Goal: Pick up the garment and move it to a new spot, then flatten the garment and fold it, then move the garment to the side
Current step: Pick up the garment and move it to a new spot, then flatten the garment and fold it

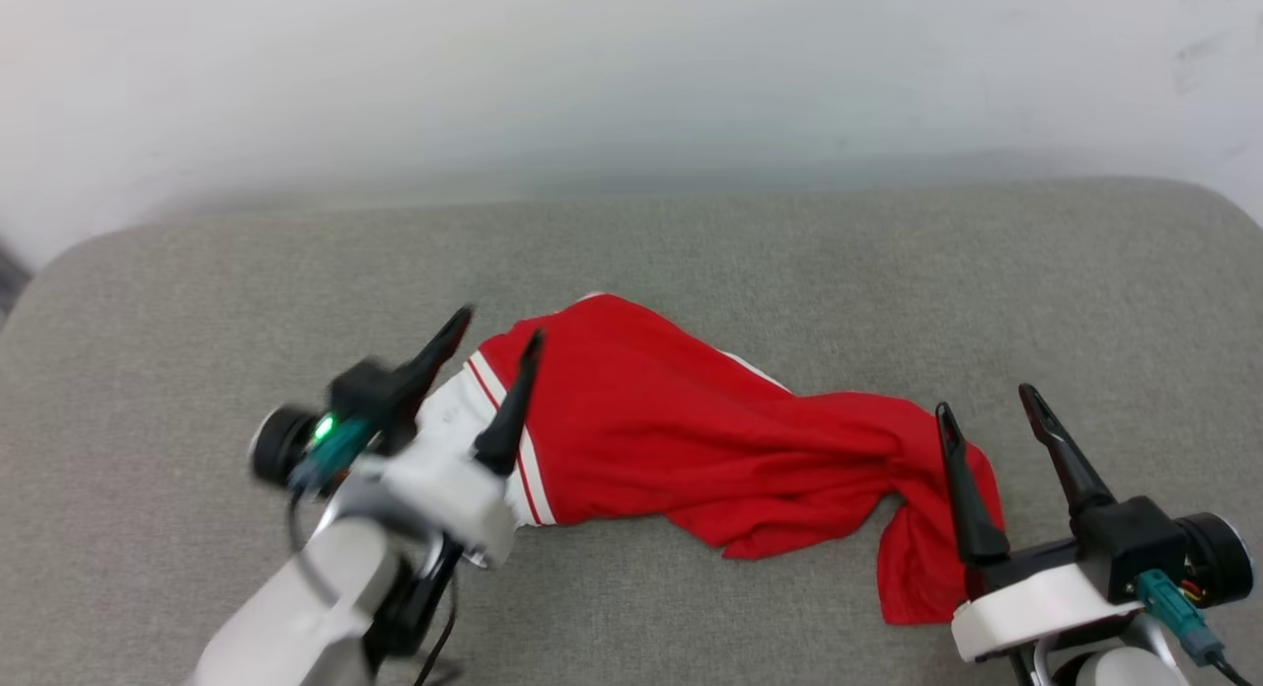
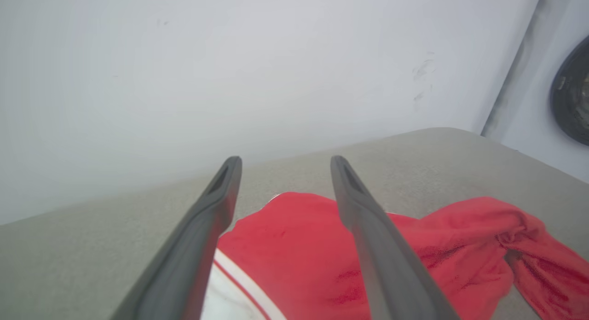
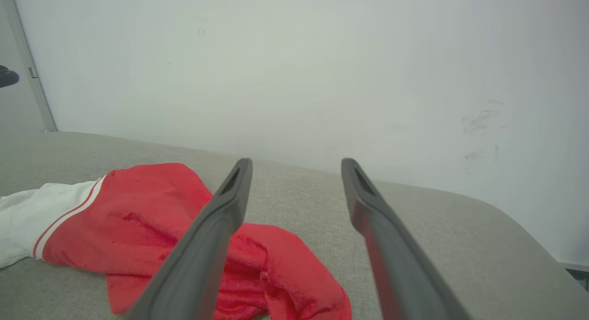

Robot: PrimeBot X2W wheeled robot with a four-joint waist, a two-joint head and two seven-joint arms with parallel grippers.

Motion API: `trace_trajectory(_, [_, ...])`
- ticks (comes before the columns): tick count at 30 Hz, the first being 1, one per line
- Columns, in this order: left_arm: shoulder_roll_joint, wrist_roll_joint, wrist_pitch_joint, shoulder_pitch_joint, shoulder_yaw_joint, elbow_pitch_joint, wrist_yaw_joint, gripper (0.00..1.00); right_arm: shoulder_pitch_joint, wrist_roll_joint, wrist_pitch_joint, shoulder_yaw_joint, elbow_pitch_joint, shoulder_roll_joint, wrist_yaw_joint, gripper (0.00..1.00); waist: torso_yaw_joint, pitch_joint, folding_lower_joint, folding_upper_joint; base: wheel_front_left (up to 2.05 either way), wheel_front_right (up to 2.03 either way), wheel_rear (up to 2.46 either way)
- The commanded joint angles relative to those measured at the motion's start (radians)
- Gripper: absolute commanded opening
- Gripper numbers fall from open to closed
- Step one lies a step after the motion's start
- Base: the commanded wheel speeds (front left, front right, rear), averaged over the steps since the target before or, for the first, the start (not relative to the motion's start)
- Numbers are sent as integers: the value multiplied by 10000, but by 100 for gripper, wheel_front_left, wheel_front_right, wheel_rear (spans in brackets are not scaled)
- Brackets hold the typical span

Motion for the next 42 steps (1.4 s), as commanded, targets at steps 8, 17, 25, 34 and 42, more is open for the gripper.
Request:
trace_trajectory(8, [455, 1408, -24, 3832, 2438, -3219, 684, 100, 510, 310, -20, 59, -75, 12, -7, 100, 145, -536, 0, 0, 0, 0, 0])
trace_trajectory(17, [-850, 2495, -25, 5696, 4072, -4504, 452, 100, 716, 502, -21, 118, -52, 12, -7, 100, 157, -587, 0, 0, 0, 0, 0])
trace_trajectory(25, [-1414, 3304, -26, 5761, 4647, -4258, -424, 100, 585, 391, 241, 183, 35, 12, -7, 100, 213, -479, 0, 0, 0, 0, 0])
trace_trajectory(34, [-2084, 3922, -26, 5464, 5066, -3970, -1170, 100, -988, 2560, 6689, 1822, -462, -2395, -7, 100, 638, 213, 0, 0, 0, 0, 0])
trace_trajectory(42, [-2588, 4255, -26, 5120, 5243, -3726, -1676, 100, -2478, 4266, 11008, 2544, -263, -4140, -5, 100, 1346, 801, 0, 0, 0, 0, 0])
